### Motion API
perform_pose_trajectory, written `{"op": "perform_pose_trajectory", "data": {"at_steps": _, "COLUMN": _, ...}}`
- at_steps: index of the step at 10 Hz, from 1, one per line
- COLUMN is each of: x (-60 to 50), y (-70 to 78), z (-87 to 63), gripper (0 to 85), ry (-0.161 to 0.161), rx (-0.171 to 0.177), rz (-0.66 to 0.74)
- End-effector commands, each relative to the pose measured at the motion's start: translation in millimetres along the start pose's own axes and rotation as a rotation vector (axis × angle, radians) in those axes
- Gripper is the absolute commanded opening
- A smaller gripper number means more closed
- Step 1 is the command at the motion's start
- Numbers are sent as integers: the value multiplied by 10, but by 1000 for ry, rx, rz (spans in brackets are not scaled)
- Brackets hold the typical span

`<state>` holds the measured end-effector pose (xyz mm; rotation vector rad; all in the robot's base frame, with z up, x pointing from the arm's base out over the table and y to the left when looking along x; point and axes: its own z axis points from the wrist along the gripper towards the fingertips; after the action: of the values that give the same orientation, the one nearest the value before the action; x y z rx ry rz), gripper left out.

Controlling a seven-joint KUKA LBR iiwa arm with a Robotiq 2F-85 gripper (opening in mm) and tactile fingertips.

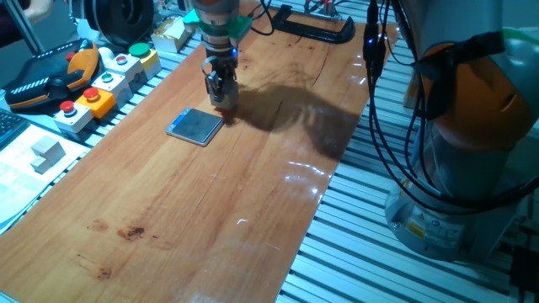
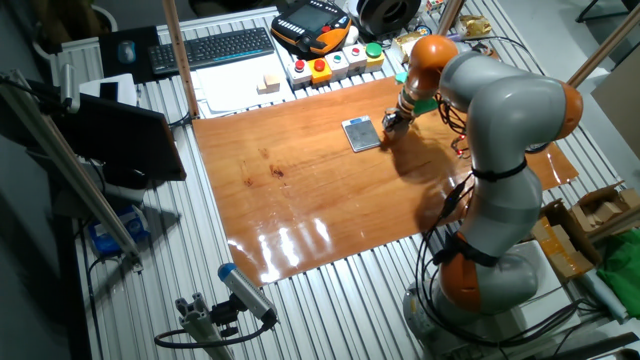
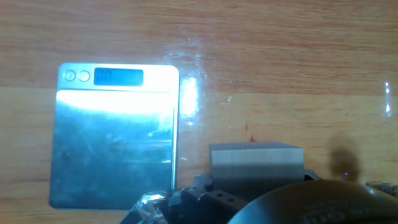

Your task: Remove the object from the scale

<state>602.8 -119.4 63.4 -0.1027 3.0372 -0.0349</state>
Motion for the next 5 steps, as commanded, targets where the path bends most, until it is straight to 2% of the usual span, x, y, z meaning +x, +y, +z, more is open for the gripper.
{"op": "perform_pose_trajectory", "data": {"at_steps": 1, "x": -1, "y": -3, "z": 19, "gripper": 7, "ry": 3, "rx": -2, "rz": 0}}
{"op": "perform_pose_trajectory", "data": {"at_steps": 5, "x": 0, "y": -21, "z": 114, "gripper": 7, "ry": 4, "rx": -6, "rz": 10}}
